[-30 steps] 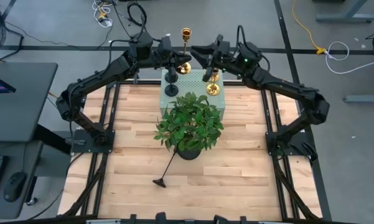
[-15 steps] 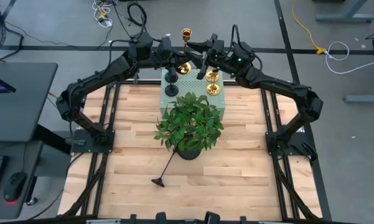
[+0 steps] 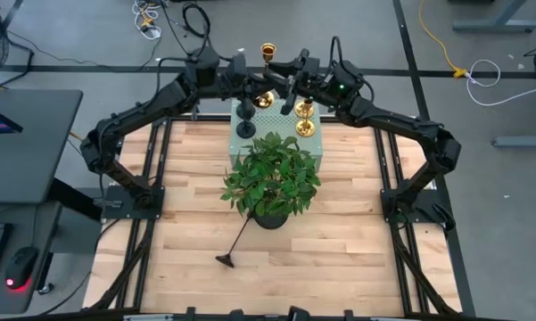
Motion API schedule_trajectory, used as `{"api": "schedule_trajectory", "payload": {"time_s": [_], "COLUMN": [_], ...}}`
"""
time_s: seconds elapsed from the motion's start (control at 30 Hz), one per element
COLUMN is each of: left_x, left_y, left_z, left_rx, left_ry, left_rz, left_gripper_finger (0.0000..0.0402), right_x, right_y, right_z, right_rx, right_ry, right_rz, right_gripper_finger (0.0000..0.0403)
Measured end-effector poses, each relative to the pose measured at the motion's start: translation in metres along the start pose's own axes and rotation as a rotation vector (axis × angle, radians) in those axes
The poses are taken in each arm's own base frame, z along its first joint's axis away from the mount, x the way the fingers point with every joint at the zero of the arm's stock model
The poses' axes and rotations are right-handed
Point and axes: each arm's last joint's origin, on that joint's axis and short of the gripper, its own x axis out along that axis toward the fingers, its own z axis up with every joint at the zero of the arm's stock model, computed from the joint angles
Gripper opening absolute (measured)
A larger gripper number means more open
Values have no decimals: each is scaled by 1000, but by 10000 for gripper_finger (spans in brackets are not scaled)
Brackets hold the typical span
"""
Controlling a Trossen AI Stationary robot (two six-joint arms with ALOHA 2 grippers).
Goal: Pick & Place candle stick holders
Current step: Put the gold candle holder on the shelf aligned with the other gold candle holders
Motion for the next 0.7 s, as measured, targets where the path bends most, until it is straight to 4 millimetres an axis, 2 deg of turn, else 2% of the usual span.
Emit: {"api": "schedule_trajectory", "payload": {"time_s": [0.27,0.4,0.5,0.7], "left_x": [4,4,4,4], "left_y": [-9,-10,-10,-10], "left_z": [2,2,2,2], "left_rx": [11,13,14,18], "left_ry": [-17,-20,-19,-19], "left_rz": [-28,-32,-31,-28], "left_gripper_finger": [9,9,9,9], "right_x": [2,2,2,2], "right_y": [3,6,6,7], "right_z": [-1,0,0,0], "right_rx": [1,-1,0,0], "right_ry": [-8,-20,-20,-19], "right_rz": [10,16,23,50], "right_gripper_finger": [148,133,103,15]}}
